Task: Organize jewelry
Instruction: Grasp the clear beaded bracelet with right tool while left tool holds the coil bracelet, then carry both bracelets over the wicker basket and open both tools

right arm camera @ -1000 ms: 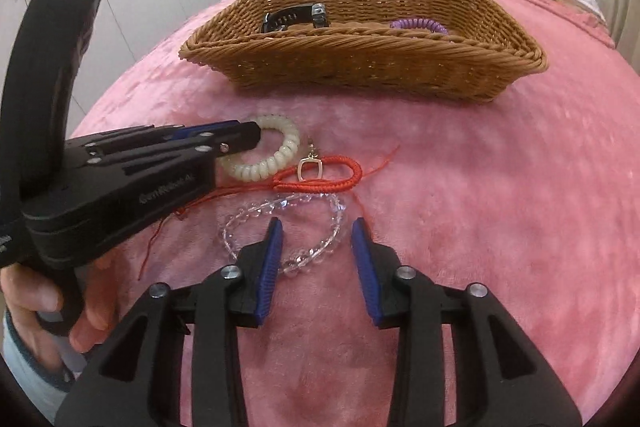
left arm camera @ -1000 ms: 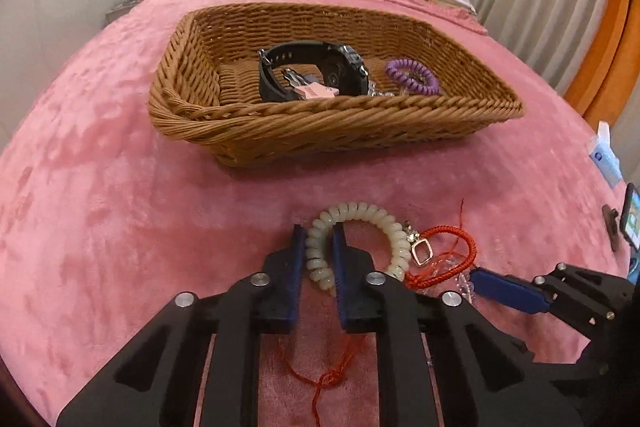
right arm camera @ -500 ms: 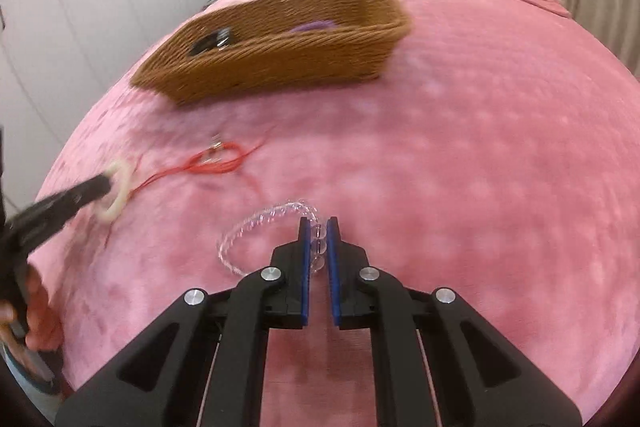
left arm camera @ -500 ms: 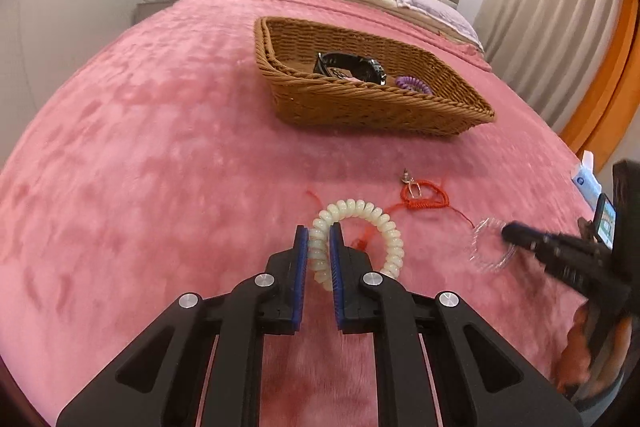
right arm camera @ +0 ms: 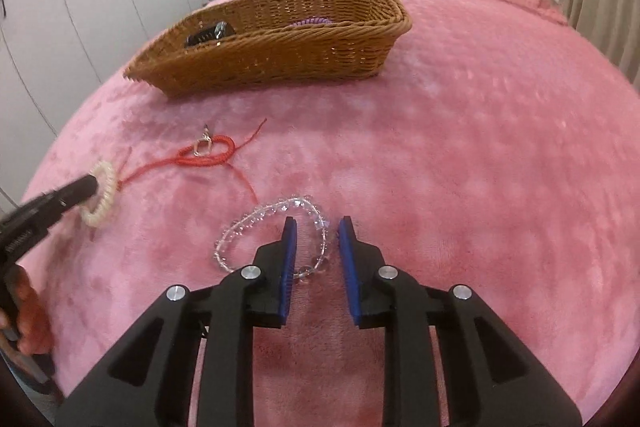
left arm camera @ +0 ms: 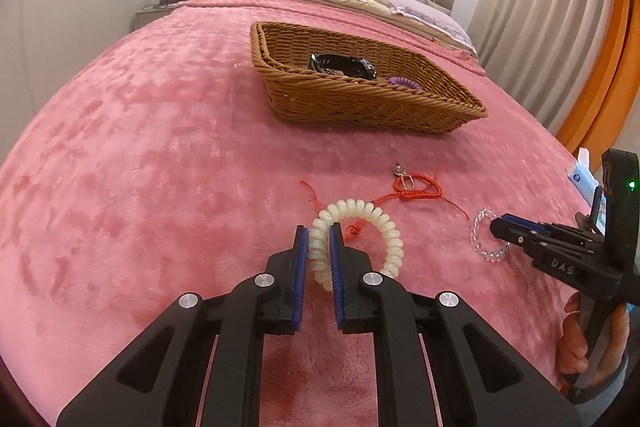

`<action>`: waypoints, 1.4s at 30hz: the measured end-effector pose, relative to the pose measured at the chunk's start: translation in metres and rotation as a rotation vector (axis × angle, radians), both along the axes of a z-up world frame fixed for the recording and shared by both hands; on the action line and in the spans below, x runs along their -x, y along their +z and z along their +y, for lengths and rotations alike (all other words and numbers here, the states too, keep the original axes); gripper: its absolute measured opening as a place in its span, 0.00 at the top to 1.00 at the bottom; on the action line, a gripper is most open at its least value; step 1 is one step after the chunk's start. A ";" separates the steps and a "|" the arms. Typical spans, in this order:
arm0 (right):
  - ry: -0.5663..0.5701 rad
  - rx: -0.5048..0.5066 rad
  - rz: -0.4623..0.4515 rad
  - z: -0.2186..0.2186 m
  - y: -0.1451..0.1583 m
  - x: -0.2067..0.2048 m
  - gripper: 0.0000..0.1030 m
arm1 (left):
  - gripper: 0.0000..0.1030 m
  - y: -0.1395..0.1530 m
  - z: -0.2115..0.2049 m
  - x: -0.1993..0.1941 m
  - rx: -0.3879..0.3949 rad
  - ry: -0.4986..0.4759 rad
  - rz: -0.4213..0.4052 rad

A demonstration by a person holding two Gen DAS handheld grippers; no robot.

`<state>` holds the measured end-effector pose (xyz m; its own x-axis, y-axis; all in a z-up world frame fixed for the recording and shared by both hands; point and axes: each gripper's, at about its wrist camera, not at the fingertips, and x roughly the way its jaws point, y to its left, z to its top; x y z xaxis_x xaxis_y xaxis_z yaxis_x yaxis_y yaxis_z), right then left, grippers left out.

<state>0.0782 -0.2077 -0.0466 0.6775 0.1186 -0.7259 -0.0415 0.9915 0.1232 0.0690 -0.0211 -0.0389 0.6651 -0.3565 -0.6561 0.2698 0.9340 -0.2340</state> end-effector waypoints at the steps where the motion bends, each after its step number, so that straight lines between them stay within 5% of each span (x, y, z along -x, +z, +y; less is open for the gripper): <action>1: 0.002 0.044 -0.003 0.006 -0.001 0.000 0.81 | 0.91 0.000 -0.001 0.001 -0.003 -0.003 -0.003; 5: 0.023 0.142 -0.025 0.023 -0.002 0.004 0.94 | 0.91 0.001 -0.003 0.004 -0.016 -0.006 -0.017; 10: 0.039 0.171 -0.099 0.030 0.007 0.016 0.94 | 0.91 0.004 -0.004 0.008 -0.027 0.007 -0.042; 23: 0.068 0.061 -0.254 0.026 0.075 0.034 0.94 | 0.91 0.031 -0.007 0.013 -0.058 0.022 -0.134; 35: 0.038 -0.021 -0.325 0.010 0.145 -0.056 0.94 | 0.91 0.108 -0.040 -0.059 -0.036 -0.005 -0.290; 42: 0.068 -0.153 -0.197 0.013 0.117 -0.139 0.94 | 0.91 0.084 -0.048 -0.139 -0.002 0.044 -0.215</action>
